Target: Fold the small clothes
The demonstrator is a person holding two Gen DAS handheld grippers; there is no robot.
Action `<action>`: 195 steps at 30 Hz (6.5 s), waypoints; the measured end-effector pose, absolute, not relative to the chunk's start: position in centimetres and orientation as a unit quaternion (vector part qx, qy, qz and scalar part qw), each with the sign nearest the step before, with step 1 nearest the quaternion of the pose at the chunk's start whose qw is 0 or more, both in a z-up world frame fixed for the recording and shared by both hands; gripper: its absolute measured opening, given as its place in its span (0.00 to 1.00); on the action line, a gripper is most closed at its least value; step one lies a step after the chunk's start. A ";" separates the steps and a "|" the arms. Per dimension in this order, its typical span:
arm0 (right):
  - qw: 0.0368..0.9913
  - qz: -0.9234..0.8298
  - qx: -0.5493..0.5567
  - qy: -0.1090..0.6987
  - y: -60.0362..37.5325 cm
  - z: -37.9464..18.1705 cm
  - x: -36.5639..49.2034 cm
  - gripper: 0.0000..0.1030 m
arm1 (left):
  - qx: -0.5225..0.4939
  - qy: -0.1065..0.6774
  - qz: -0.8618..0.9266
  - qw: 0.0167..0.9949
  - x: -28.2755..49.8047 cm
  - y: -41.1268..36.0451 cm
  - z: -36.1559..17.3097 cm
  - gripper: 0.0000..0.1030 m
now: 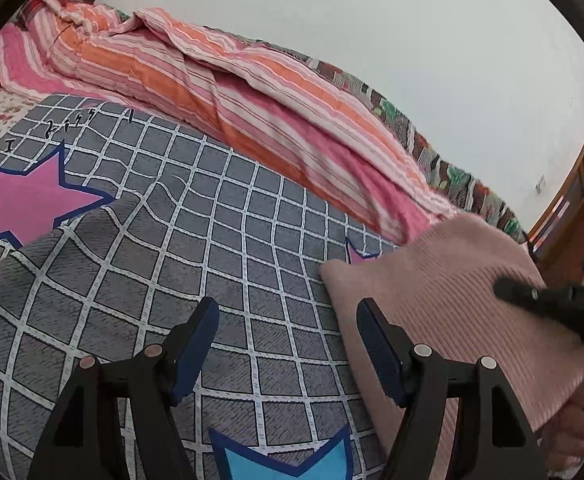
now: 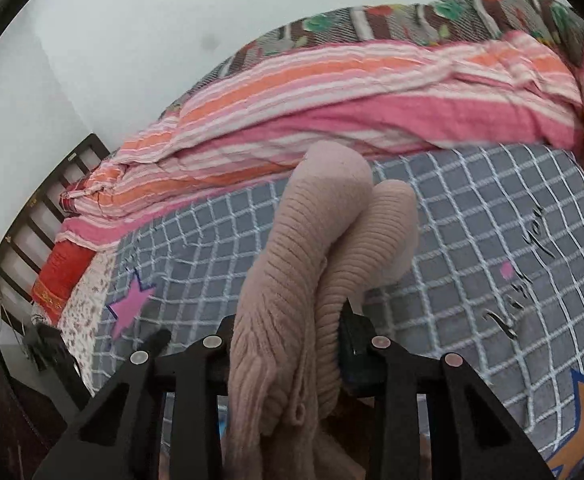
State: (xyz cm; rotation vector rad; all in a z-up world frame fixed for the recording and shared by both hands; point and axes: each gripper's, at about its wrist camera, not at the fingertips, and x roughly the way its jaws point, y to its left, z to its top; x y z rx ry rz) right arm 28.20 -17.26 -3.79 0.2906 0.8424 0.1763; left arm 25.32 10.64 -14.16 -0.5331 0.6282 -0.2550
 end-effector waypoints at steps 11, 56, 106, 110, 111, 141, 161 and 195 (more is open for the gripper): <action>0.842 0.158 0.363 0.366 -19.7 -9.1 32.1 0.33 | -0.275 0.303 -0.107 0.906 25.5 12.7 -14.6 0.67; 0.918 0.070 0.089 0.379 -22.4 -17.3 29.4 0.57 | -0.050 0.354 -0.092 0.929 26.4 2.7 -16.9 0.89; 0.927 0.046 0.080 0.364 -22.5 -17.5 28.4 0.78 | -0.078 0.337 -0.060 0.936 26.8 2.5 -17.2 0.89; 0.927 0.046 0.081 0.364 -22.5 -17.5 28.4 0.78 | -0.078 0.337 -0.060 0.936 26.8 2.5 -17.2 0.89; 0.927 0.046 0.081 0.364 -22.5 -17.5 28.4 0.79 | -0.078 0.337 -0.060 0.936 26.8 2.5 -17.2 0.89; 0.932 0.069 0.066 0.351 -22.8 -14.8 29.6 0.39 | -0.045 0.353 -0.087 0.931 31.2 2.0 -13.4 0.41; 0.929 0.043 0.069 0.362 -22.8 -15.3 29.5 0.42 | 0.011 0.344 -0.066 0.936 30.6 0.6 -16.3 0.36; 0.934 0.039 0.009 0.354 -19.7 -16.8 29.4 0.19 | 0.001 0.336 -0.069 0.939 30.6 0.4 -16.0 0.43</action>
